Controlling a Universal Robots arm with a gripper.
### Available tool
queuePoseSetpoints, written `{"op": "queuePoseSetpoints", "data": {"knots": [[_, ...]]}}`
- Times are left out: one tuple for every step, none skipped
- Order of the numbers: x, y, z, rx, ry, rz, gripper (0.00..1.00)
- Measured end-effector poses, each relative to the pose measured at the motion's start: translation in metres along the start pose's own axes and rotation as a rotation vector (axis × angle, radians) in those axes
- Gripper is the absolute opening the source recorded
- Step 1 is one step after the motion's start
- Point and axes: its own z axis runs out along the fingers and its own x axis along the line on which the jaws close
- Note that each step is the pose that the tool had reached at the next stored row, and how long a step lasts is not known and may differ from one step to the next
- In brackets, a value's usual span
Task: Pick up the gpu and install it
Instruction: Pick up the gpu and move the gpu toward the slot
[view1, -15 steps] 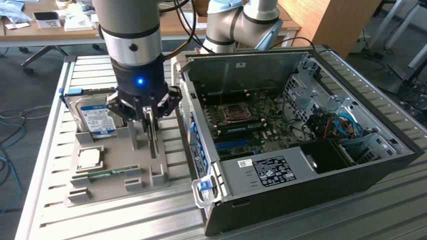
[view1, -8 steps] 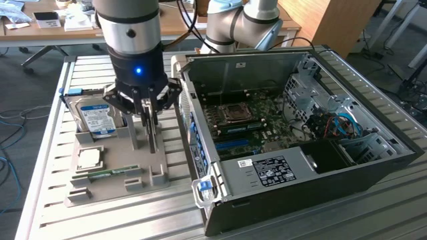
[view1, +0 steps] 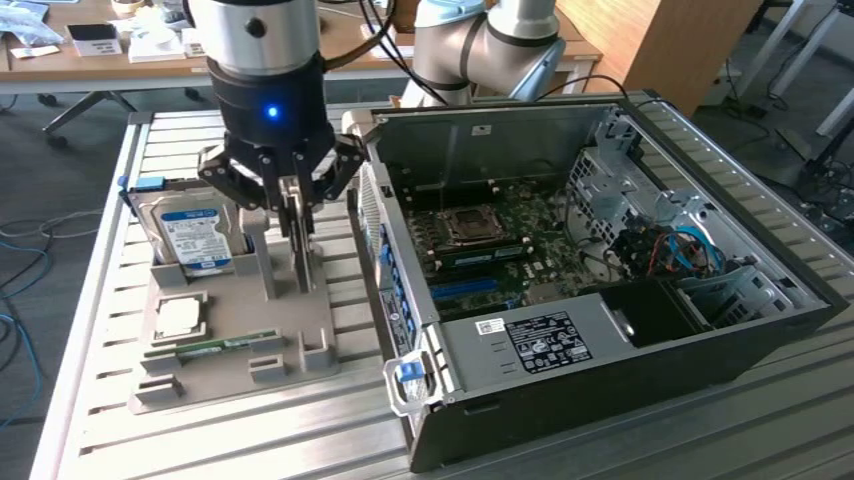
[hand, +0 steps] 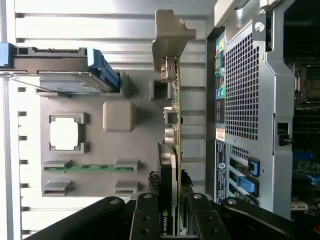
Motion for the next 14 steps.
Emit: {"op": "queuePoseSetpoints", "data": {"knots": [[0.0, 0.0001, -0.0028, -0.0001, 0.0, 0.0, 0.27], [0.0, 0.0003, -0.0056, 0.0, 0.0001, 0.0, 0.27], [0.0, 0.0004, -0.0083, -0.0001, 0.0, 0.0, 0.27], [0.0, 0.0005, -0.0111, 0.0, 0.0, 0.0, 0.27], [0.0, 0.0007, -0.0138, -0.0001, 0.0, 0.0, 0.27], [0.0, 0.0008, -0.017, 0.0, 0.0, 0.0, 0.27], [-0.001, 0.001, -0.02, -0.0001, 0.0, 0.0, 0.27], [-0.001, 0.0011, -0.0232, 0.0, 0.0, 0.0, 0.27], [-0.001, 0.0012, -0.0262, -0.0001, 0.0, 0.0, 0.27], [-0.001, 0.0014, -0.0293, 0.0, -0.0001, 0.0, 0.27], [-0.001, 0.0015, -0.0323, 0.0, 0.0, 0.0, 0.27], [-0.001, 0.0016, -0.0348, -0.0001, 0.0001, 0.0, 0.27], [-0.001, 0.0017, -0.036, -0.0001, -0.0001, 0.0, 0.27], [-0.001, 0.0017, -0.036, -0.0002, -0.0001, 0.0, 0.27]]}}
